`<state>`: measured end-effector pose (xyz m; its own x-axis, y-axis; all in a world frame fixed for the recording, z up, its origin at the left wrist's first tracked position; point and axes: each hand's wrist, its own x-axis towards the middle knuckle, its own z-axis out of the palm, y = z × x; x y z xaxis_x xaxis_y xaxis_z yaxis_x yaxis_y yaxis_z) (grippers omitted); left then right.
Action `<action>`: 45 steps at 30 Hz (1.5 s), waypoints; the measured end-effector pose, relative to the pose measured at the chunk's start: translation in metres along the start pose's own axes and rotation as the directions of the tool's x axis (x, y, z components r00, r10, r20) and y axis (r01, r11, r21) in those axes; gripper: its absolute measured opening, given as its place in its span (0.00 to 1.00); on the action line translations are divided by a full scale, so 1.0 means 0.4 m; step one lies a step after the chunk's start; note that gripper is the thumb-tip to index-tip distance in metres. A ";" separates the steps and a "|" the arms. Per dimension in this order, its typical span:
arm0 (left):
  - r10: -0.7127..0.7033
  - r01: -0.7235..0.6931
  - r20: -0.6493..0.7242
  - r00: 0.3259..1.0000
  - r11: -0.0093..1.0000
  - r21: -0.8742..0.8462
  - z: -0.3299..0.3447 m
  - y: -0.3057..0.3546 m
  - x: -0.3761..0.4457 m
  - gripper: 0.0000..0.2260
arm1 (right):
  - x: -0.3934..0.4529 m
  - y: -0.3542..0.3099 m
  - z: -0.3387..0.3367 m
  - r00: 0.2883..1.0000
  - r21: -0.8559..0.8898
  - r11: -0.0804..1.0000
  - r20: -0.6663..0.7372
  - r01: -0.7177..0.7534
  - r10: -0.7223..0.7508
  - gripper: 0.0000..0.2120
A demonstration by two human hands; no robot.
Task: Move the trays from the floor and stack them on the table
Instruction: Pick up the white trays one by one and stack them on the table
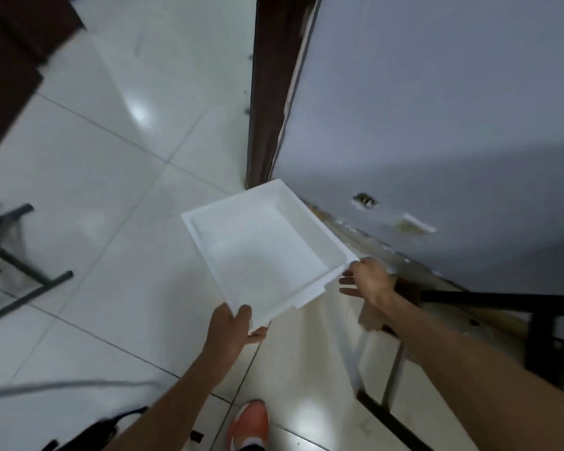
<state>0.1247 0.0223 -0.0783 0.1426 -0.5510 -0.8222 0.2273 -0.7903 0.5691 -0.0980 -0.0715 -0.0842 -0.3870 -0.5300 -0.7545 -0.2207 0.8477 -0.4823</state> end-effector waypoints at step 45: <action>0.548 -0.729 0.532 0.645 0.234 0.643 0.727 0.072 -1.260 0.11 | -0.982 0.470 -1.238 0.775 -0.034 0.956 -0.577 0.290 -0.256 0.23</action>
<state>-0.2208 0.1993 0.3564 -0.2962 -0.9314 -0.2114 -0.6703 0.0450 0.7407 -0.4308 0.3061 0.3417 -0.7605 -0.6162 -0.2049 -0.3541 0.6579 -0.6647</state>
